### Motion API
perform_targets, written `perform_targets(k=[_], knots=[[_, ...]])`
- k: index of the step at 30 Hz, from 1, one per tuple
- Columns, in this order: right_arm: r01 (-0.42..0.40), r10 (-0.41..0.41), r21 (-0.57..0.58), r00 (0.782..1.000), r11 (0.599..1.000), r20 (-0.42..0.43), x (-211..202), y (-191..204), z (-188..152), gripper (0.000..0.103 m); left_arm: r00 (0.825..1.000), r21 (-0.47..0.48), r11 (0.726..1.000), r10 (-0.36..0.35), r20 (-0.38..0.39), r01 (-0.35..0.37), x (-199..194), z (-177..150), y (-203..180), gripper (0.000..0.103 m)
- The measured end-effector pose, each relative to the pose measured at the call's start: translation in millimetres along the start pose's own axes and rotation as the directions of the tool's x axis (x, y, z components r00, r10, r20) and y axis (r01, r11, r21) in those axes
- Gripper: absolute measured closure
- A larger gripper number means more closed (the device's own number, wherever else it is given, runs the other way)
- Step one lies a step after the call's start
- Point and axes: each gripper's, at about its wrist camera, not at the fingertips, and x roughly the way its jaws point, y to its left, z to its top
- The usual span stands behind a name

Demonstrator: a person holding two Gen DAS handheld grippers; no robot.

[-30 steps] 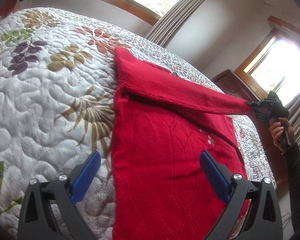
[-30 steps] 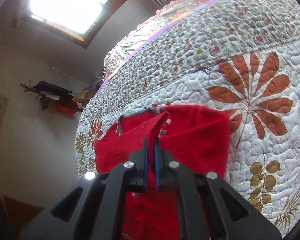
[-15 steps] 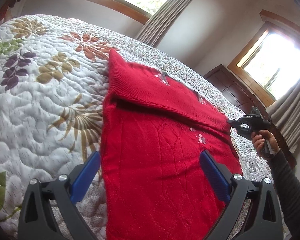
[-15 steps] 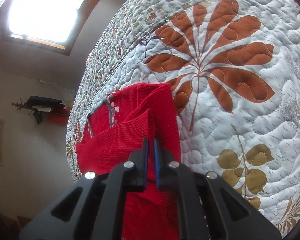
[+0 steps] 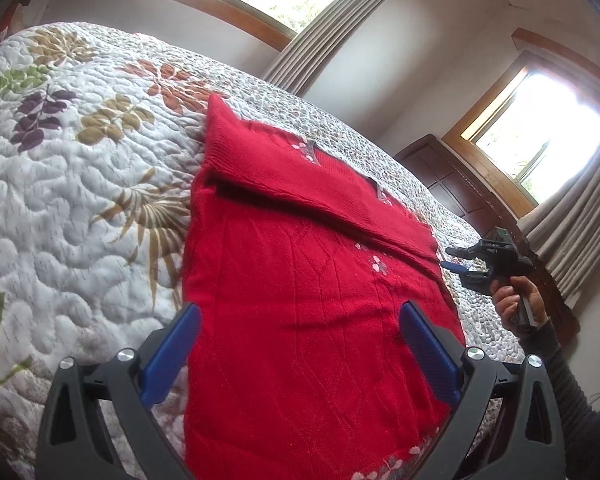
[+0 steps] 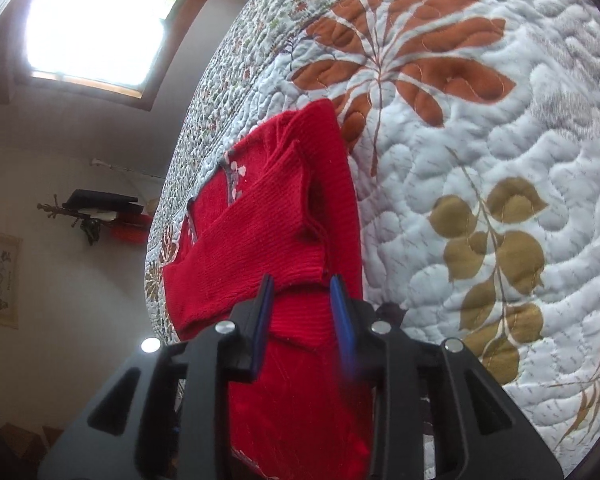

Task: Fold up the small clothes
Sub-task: 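Lay the sleeve flat on the sweater and open the right tool, then withdraw the right tool and move both tools toward the sweater hem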

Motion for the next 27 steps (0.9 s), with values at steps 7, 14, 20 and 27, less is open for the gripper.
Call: perform_targets(k=[7, 14, 20, 27], knots=[[-0.070, 0.068, 0.075, 0.997, 0.995, 0.029, 11, -11, 5, 0.074, 1.000, -0.020, 1.000, -0.015, 0.025, 0.016, -21, -17, -3, 0.004], [-0.076, 0.071, 0.040, 0.991, 0.996, 0.116, 1, -10, -6, 0.100, 1.000, -0.032, 0.999, -0.011, 0.001, 0.011, -16, -22, 1, 0.004], [-0.067, 0.064, 0.020, 0.989, 0.998, 0.133, -18, -1, -21, 0.100, 1.000, -0.018, 1.000, -0.013, 0.009, 0.013, -13, -13, 0, 0.004], [-0.074, 0.073, 0.007, 0.995, 0.997, 0.067, 4, -18, -19, 0.090, 1.000, 0.003, 1.000, -0.021, 0.004, 0.021, -11, -9, -6, 0.004]])
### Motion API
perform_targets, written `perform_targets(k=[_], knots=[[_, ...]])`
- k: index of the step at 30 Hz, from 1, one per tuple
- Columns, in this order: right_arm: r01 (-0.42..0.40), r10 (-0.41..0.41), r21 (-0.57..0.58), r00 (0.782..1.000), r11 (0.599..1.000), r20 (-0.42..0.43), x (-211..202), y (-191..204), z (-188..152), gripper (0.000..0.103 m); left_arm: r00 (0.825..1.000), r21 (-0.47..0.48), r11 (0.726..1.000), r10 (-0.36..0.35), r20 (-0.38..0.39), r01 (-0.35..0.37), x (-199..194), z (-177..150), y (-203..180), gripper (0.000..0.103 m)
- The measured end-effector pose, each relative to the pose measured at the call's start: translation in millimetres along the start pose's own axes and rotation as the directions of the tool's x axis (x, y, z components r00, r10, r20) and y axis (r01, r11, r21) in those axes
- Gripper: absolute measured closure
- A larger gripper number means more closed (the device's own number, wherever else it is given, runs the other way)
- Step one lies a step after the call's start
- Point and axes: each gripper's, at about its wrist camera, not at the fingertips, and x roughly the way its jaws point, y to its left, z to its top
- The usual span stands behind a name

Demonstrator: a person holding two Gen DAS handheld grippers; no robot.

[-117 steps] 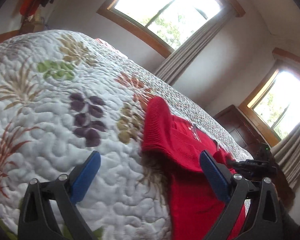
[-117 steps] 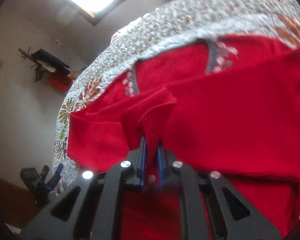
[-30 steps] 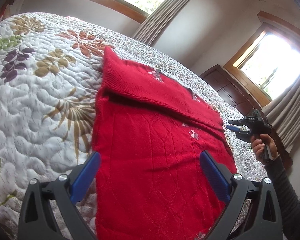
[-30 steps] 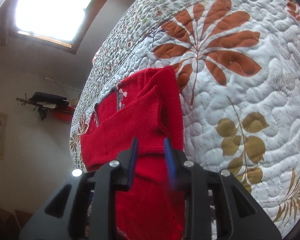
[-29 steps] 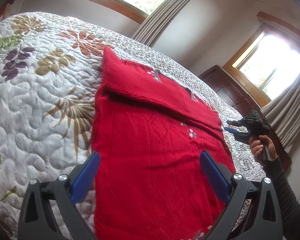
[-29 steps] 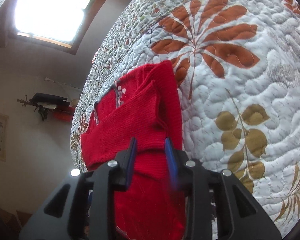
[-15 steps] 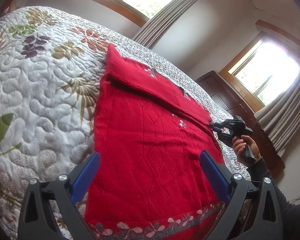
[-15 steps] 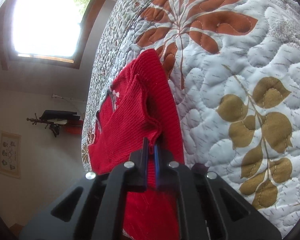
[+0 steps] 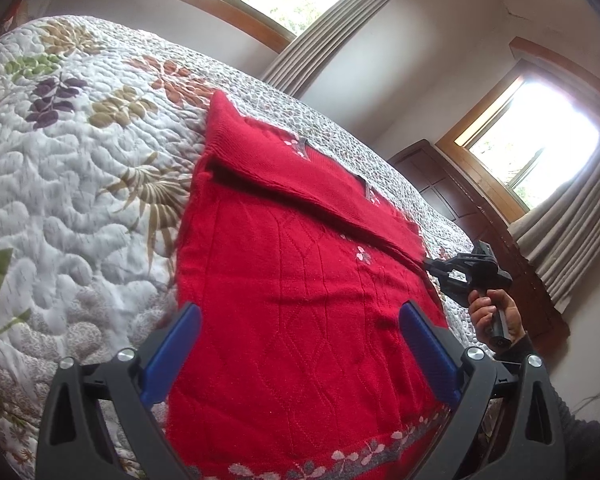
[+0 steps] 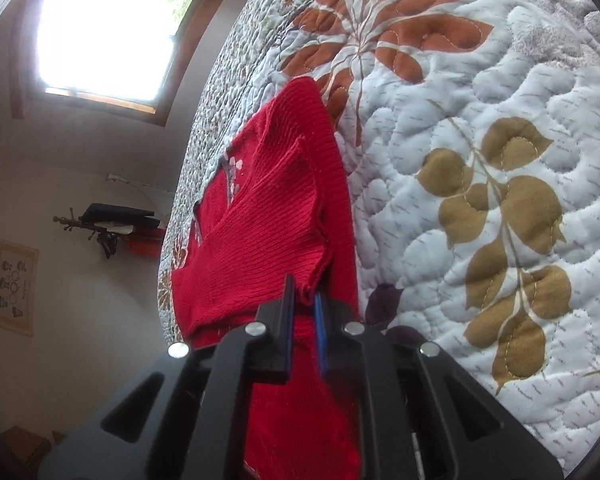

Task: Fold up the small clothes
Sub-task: 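Withdraw the right tool and move both tools toward the sweater hem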

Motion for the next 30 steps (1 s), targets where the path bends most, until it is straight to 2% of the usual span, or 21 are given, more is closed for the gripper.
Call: perform_targets(k=[1, 4, 7, 9, 11, 13, 15, 16, 17, 18, 19, 21, 22, 23, 24, 25, 29, 30], knots=[[0.005, -0.004, -0.014, 1.000, 1.000, 0.022, -5, 1, 2, 0.082, 1.000, 0.006, 1.000, 0.001, -0.001, -0.001, -1, 0, 0, 0.004], [0.056, -0.054, -0.025, 0.995, 0.998, 0.086, -18, 4, 14, 0.077, 1.000, -0.008, 1.000, 0.011, -0.010, -0.011, 1, -2, 5, 0.004], [0.106, -0.096, -0.066, 0.986, 0.992, 0.138, -21, 12, 30, 0.078, 1.000, -0.030, 1.000, 0.009, -0.016, -0.009, 6, -5, 7, 0.004], [0.103, -0.085, -0.115, 0.984, 0.988, 0.154, -17, 22, 35, 0.082, 1.000, -0.022, 1.000, 0.003, -0.018, -0.003, 8, -6, 4, 0.004], [0.061, -0.040, -0.149, 0.990, 0.987, 0.137, -10, 30, 36, 0.082, 1.000, -0.010, 1.000, -0.003, -0.019, 0.002, 9, -6, 2, 0.004], [0.061, -0.040, -0.167, 0.991, 0.984, 0.125, 0, 31, 36, 0.082, 1.000, -0.010, 1.000, 0.004, -0.027, -0.004, 11, -5, 3, 0.004], [0.070, -0.055, -0.143, 0.993, 0.987, 0.105, 12, 22, 40, 0.082, 0.999, -0.019, 1.000, 0.019, -0.044, -0.020, 15, -4, 7, 0.004], [0.083, -0.071, -0.123, 0.993, 0.989, 0.098, 16, 15, 42, 0.091, 0.998, -0.030, 0.999, 0.032, -0.053, -0.034, 16, -5, 10, 0.004], [0.086, -0.075, -0.110, 0.992, 0.990, 0.103, 17, 11, 42, 0.094, 0.998, -0.043, 0.998, 0.040, -0.058, -0.043, 15, -5, 13, 0.004], [0.076, -0.064, -0.103, 0.991, 0.992, 0.115, 14, 9, 40, 0.094, 0.997, -0.057, 0.997, 0.042, -0.057, -0.045, 12, -5, 15, 0.004], [0.060, -0.047, -0.095, 0.990, 0.994, 0.132, 7, 8, 36, 0.087, 0.998, -0.065, 0.997, 0.044, -0.051, -0.048, 7, -5, 17, 0.004], [0.046, -0.027, -0.115, 0.988, 0.992, 0.154, -6, 14, 19, 0.079, 0.998, -0.063, 0.996, 0.053, -0.038, -0.056, -3, -6, 18, 0.004], [0.042, -0.019, -0.141, 0.987, 0.989, 0.160, -14, 17, 5, 0.079, 0.998, -0.062, 0.996, 0.058, -0.031, -0.060, -11, -8, 20, 0.004], [0.041, -0.013, -0.169, 0.987, 0.985, 0.161, -22, 21, -13, 0.077, 0.998, -0.066, 0.996, 0.065, -0.025, -0.067, -18, -10, 23, 0.004], [0.037, -0.006, -0.193, 0.987, 0.980, 0.162, -32, 21, -33, 0.071, 0.997, -0.073, 0.994, 0.075, -0.022, -0.077, -25, -14, 26, 0.004], [0.034, 0.002, -0.216, 0.987, 0.976, 0.162, -40, 23, -58, 0.063, 0.996, -0.085, 0.993, 0.086, -0.023, -0.087, -34, -19, 30, 0.004], [0.041, 0.002, -0.278, 0.988, 0.960, 0.153, -70, 5, -171, 0.047, 0.995, -0.138, 0.986, 0.089, -0.035, -0.093, -66, -52, 45, 0.004], [0.046, -0.004, -0.274, 0.988, 0.961, 0.153, -76, -3, -198, 0.038, 0.996, -0.149, 0.985, 0.085, -0.038, -0.090, -73, -62, 48, 0.004]])
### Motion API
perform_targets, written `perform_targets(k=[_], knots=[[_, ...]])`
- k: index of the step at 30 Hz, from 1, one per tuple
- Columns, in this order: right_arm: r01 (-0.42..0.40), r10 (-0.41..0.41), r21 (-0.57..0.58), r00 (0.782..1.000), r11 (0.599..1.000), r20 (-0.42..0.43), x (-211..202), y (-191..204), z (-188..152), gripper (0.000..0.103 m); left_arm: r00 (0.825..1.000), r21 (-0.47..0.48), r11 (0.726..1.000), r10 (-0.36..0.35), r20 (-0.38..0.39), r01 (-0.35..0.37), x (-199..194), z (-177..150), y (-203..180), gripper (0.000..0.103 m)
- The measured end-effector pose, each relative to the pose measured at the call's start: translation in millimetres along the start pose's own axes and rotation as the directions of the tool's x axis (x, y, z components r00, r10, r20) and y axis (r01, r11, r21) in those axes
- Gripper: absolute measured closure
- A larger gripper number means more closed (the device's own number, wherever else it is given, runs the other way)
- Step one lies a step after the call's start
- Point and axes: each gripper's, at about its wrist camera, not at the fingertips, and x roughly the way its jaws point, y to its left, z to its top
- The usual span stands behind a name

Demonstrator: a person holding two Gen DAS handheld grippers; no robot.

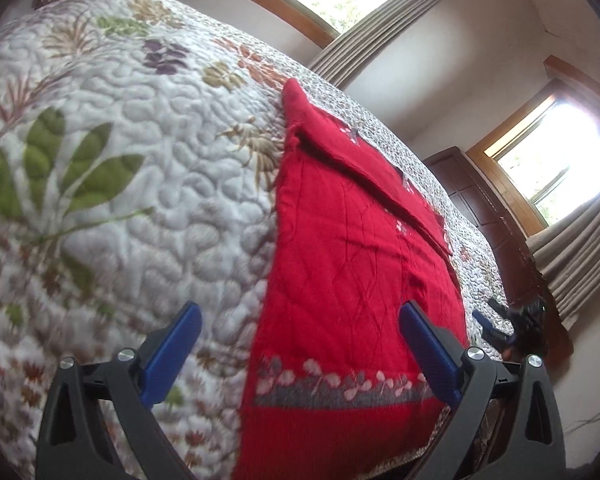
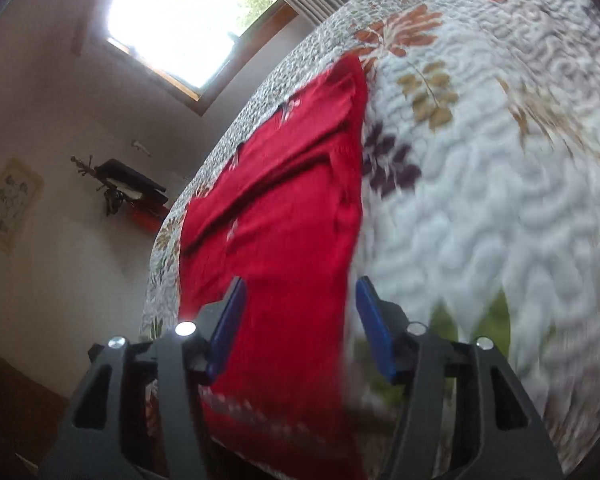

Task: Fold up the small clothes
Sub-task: 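Withdraw the right tool and move both tools toward the sweater hem, then grasp the patterned hem band with the left tool while the right tool grasps it too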

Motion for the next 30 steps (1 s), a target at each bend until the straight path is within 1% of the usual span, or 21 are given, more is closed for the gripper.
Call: perform_targets(k=[2, 5, 8, 11, 13, 16, 18, 20, 23, 27, 30], knots=[[0.013, -0.013, 0.024, 1.000, 1.000, 0.000, -17, -4, -53, 0.037, 1.000, -0.025, 1.000, -0.009, -0.008, 0.008, -11, -17, 9, 0.004], [0.049, -0.047, 0.041, 0.998, 0.998, -0.049, -26, -7, -115, 0.036, 0.999, -0.063, 0.998, -0.032, -0.040, 0.029, -16, -37, 22, 0.004], [0.079, -0.075, 0.035, 0.993, 0.996, -0.096, -27, -9, -153, 0.036, 0.997, -0.063, 0.997, -0.048, -0.067, 0.044, -14, -51, 28, 0.004], [0.105, -0.104, 0.008, 0.989, 0.994, -0.104, -29, -5, -175, 0.036, 0.993, -0.058, 0.996, -0.069, -0.090, 0.064, -13, -59, 29, 0.004], [0.128, -0.128, -0.009, 0.986, 0.992, -0.108, -26, -4, -180, 0.036, 0.989, -0.050, 0.995, -0.089, -0.117, 0.084, -13, -62, 27, 0.004], [0.155, -0.161, -0.051, 0.979, 0.987, -0.128, -16, -2, -186, 0.036, 0.975, -0.051, 0.993, -0.115, -0.190, 0.107, -8, -68, 28, 0.004], [0.167, -0.173, -0.057, 0.973, 0.984, -0.149, -7, -5, -187, 0.036, 0.967, -0.039, 0.993, -0.122, -0.226, 0.116, -4, -74, 29, 0.004], [0.156, -0.162, -0.051, 0.974, 0.986, -0.156, 1, -6, -183, 0.036, 0.957, -0.048, 0.991, -0.130, -0.258, 0.122, -1, -79, 33, 0.004], [0.118, -0.121, -0.025, 0.980, 0.993, -0.161, 12, -9, -180, 0.035, 0.947, -0.059, 0.990, -0.142, -0.290, 0.130, 5, -82, 34, 0.004], [0.089, -0.085, 0.017, 0.981, 0.996, -0.176, 24, -15, -174, 0.035, 0.940, -0.073, 0.989, -0.147, -0.308, 0.131, 12, -80, 35, 0.004], [0.076, -0.069, 0.028, 0.980, 0.997, -0.188, 25, -19, -170, 0.036, 0.937, -0.072, 0.990, -0.141, -0.318, 0.124, 16, -78, 34, 0.004]])
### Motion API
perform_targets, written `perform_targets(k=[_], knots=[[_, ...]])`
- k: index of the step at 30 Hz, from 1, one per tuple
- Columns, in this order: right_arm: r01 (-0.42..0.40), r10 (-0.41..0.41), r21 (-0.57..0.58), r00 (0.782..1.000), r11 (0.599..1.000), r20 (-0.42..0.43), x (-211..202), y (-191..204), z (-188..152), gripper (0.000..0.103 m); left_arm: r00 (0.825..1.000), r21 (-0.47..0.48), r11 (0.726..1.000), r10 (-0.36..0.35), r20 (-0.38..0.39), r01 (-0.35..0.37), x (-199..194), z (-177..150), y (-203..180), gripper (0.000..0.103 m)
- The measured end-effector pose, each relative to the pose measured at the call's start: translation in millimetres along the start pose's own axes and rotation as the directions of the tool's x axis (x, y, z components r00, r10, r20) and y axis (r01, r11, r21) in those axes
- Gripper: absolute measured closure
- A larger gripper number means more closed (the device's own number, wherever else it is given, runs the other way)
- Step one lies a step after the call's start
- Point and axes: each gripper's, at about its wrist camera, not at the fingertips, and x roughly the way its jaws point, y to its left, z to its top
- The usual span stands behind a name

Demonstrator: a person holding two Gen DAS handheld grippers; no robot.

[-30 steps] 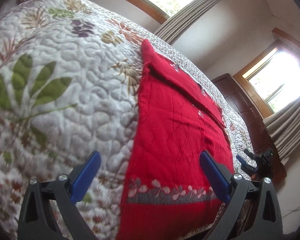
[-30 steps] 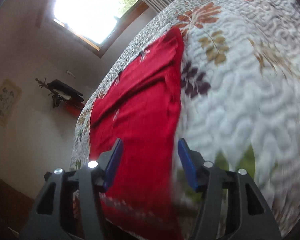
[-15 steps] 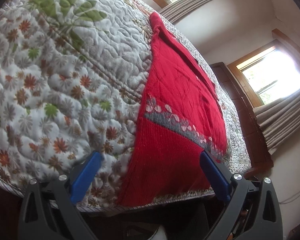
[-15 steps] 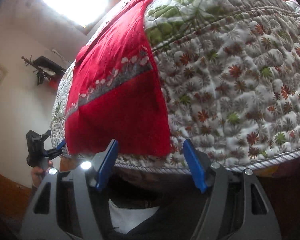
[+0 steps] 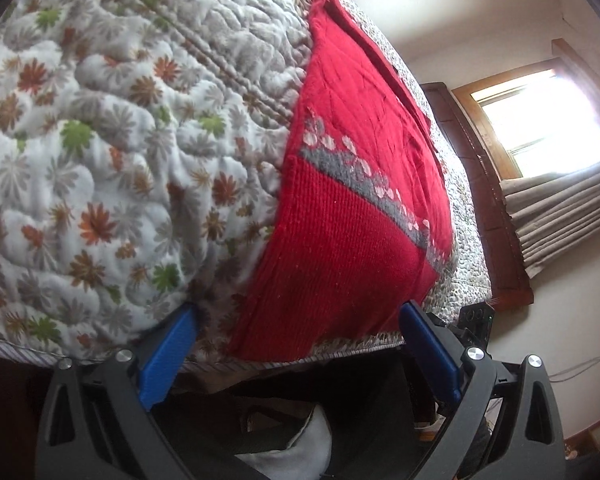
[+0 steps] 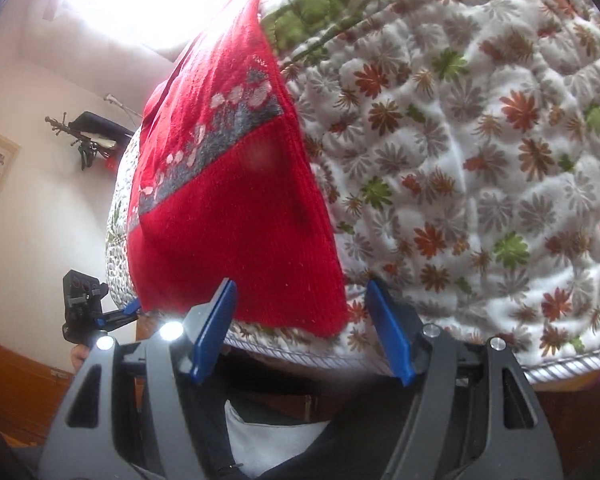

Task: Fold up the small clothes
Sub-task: 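Grasp the patterned hem band with the left tool while the right tool grasps it too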

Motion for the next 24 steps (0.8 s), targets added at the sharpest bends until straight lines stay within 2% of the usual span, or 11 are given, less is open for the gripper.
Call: perform_targets(k=[8, 10, 12, 17, 19, 20, 21, 22, 24], knots=[[-0.032, 0.032, 0.021, 0.999, 0.999, -0.006, 4, 1, 2, 0.036, 0.998, 0.036, 0.999, -0.036, -0.050, 0.038, 23, -7, -16, 0.005], [-0.040, 0.040, 0.024, 0.999, 0.999, -0.010, 2, -8, 3, 0.039, 0.998, 0.017, 0.999, -0.047, -0.049, 0.048, 25, -7, -13, 0.016], [-0.059, 0.060, 0.031, 0.998, 0.998, -0.026, 1, -11, 1, 0.043, 0.997, -0.004, 0.999, -0.049, -0.065, 0.049, 27, -8, -8, 0.057], [-0.070, 0.071, 0.040, 0.997, 0.997, -0.037, 3, -15, 1, 0.046, 0.996, -0.026, 0.997, -0.071, -0.059, 0.069, 29, -9, -3, 0.062], [-0.077, 0.079, 0.055, 0.996, 0.996, -0.036, 3, -16, 1, 0.056, 0.995, -0.036, 0.996, -0.082, -0.062, 0.080, 29, -10, -1, 0.075], [-0.088, 0.090, 0.062, 0.995, 0.994, -0.038, 2, -19, 1, 0.062, 0.993, -0.045, 0.994, -0.100, -0.066, 0.097, 30, -11, 2, 0.090], [-0.100, 0.103, 0.068, 0.994, 0.993, -0.047, 3, -22, -1, 0.076, 0.992, -0.051, 0.993, -0.110, -0.065, 0.107, 30, -11, 2, 0.094], [-0.105, 0.108, 0.068, 0.993, 0.992, -0.053, 4, -22, -2, 0.085, 0.991, -0.057, 0.992, -0.120, -0.062, 0.116, 29, -13, 5, 0.094], [-0.102, 0.104, 0.057, 0.993, 0.993, -0.051, 3, -21, -3, 0.093, 0.989, -0.068, 0.989, -0.138, -0.051, 0.134, 28, -14, 7, 0.095]])
